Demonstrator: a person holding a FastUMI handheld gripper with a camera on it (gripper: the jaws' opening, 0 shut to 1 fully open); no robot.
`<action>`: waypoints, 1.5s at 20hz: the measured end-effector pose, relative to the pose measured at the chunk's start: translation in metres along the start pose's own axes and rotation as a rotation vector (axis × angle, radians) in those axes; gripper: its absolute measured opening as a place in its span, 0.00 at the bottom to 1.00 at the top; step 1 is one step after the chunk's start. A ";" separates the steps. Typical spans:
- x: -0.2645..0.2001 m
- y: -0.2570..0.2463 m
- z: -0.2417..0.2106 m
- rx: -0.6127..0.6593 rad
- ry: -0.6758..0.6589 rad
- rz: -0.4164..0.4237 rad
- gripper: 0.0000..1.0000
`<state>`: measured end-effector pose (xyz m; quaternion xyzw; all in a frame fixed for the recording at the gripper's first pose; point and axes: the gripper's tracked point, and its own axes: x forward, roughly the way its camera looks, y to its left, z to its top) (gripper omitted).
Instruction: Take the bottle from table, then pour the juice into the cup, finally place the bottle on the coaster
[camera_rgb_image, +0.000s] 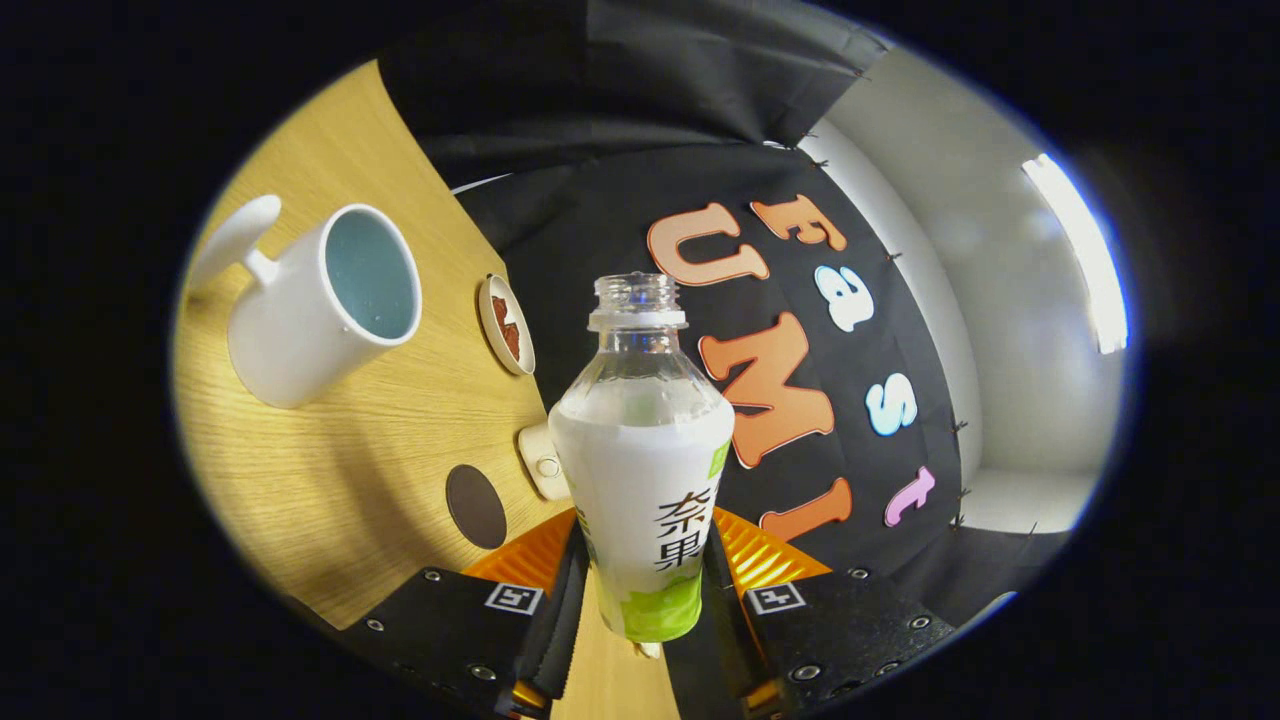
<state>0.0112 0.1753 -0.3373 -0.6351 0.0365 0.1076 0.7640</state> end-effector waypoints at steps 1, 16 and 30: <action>0.001 0.000 0.003 -0.038 -0.007 -0.004 0.59; 0.012 0.004 0.023 -0.359 -0.097 -0.041 0.59; 0.013 -0.004 0.032 -0.453 -0.128 -0.071 0.59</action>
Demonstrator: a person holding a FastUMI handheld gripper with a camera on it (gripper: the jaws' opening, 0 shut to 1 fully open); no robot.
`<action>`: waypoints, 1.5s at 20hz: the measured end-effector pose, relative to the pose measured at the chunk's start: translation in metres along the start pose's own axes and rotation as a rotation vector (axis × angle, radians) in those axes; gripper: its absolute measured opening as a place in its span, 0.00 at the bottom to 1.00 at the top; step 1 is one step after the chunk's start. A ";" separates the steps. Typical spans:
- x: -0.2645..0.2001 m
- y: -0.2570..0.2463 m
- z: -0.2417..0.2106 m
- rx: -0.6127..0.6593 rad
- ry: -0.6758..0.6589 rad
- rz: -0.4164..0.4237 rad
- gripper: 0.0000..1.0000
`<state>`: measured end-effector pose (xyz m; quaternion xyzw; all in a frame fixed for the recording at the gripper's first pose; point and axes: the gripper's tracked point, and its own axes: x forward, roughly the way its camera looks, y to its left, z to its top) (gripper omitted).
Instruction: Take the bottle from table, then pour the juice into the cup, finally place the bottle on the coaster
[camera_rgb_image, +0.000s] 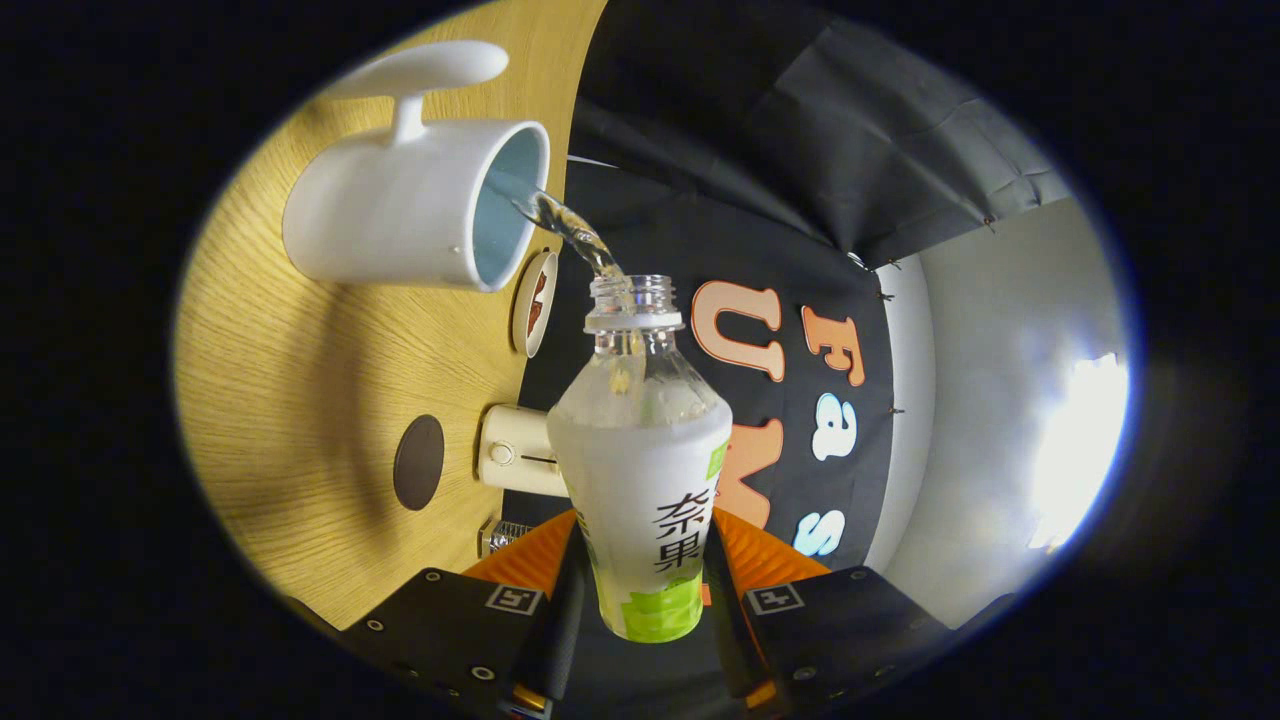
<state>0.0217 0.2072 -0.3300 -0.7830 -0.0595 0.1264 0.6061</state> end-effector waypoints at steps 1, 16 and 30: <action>0.001 -0.001 0.000 -0.005 -0.002 -0.002 0.59; 0.006 0.000 0.000 -0.104 -0.041 0.002 0.59; 0.012 0.000 0.007 -0.207 -0.103 0.003 0.59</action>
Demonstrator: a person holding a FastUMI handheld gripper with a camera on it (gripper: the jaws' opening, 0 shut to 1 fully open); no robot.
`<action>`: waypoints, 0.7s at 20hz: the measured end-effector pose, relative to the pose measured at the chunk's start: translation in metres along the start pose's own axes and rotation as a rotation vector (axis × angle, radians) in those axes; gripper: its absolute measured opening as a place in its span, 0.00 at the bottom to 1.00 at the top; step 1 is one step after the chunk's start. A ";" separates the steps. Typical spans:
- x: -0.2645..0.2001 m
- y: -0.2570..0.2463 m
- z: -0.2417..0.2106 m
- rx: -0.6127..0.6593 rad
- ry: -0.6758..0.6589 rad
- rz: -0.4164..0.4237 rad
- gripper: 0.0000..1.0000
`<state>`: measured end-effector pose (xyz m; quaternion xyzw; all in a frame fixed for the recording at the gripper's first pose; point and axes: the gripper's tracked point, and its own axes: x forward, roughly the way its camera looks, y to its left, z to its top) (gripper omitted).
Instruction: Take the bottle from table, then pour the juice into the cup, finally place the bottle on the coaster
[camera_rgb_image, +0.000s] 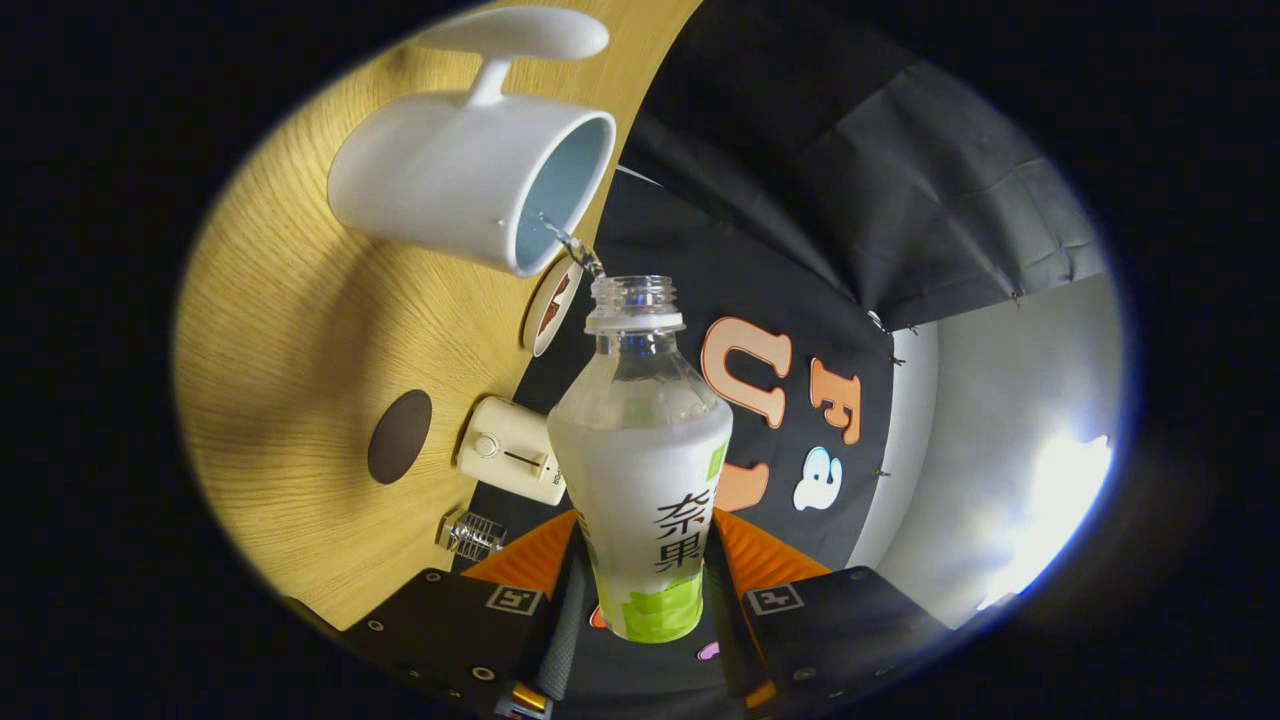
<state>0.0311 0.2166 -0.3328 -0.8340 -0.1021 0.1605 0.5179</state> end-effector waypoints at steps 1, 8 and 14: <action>-0.001 -0.001 0.002 -0.009 -0.006 -0.001 0.59; 0.001 -0.005 0.006 -0.046 -0.035 0.000 0.59; 0.003 -0.006 0.008 -0.069 -0.044 -0.005 0.59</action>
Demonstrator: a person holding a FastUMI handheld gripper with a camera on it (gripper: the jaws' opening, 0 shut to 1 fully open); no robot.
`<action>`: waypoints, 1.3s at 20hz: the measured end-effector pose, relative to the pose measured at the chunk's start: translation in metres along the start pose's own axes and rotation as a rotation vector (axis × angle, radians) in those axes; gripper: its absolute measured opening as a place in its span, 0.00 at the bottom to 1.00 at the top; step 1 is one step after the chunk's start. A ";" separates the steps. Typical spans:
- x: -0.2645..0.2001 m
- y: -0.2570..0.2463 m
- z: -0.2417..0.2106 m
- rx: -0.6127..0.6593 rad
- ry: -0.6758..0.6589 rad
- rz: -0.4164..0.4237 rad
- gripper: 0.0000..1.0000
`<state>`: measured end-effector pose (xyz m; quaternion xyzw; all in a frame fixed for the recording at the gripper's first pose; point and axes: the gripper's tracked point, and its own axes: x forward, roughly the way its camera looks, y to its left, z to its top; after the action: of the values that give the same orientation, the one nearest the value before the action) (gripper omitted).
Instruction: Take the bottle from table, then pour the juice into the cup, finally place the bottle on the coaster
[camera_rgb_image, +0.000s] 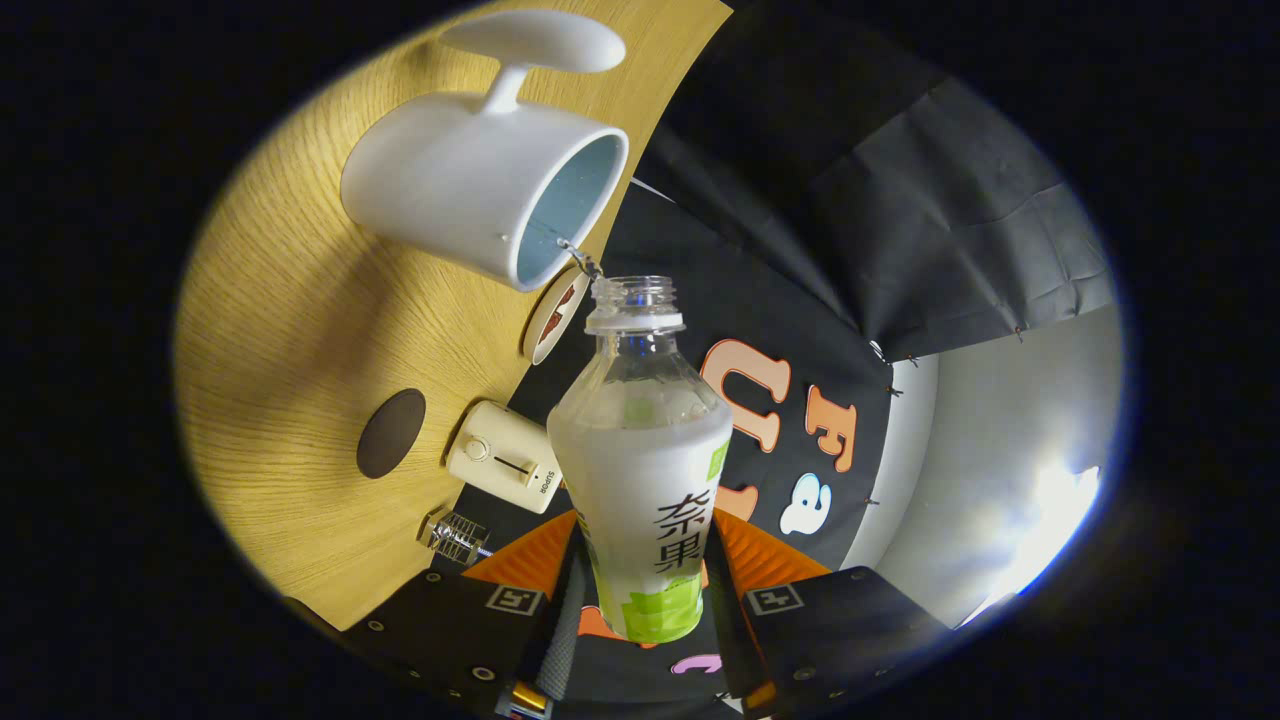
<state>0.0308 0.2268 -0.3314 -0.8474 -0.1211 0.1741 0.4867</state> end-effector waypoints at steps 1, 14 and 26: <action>0.000 -0.001 0.001 -0.005 -0.003 -0.001 0.59; -0.002 -0.006 0.012 -0.061 -0.045 -0.018 0.59; -0.009 0.040 0.017 0.376 0.029 0.189 0.59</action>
<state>0.0169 0.2167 -0.3720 -0.7516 0.0007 0.2265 0.6195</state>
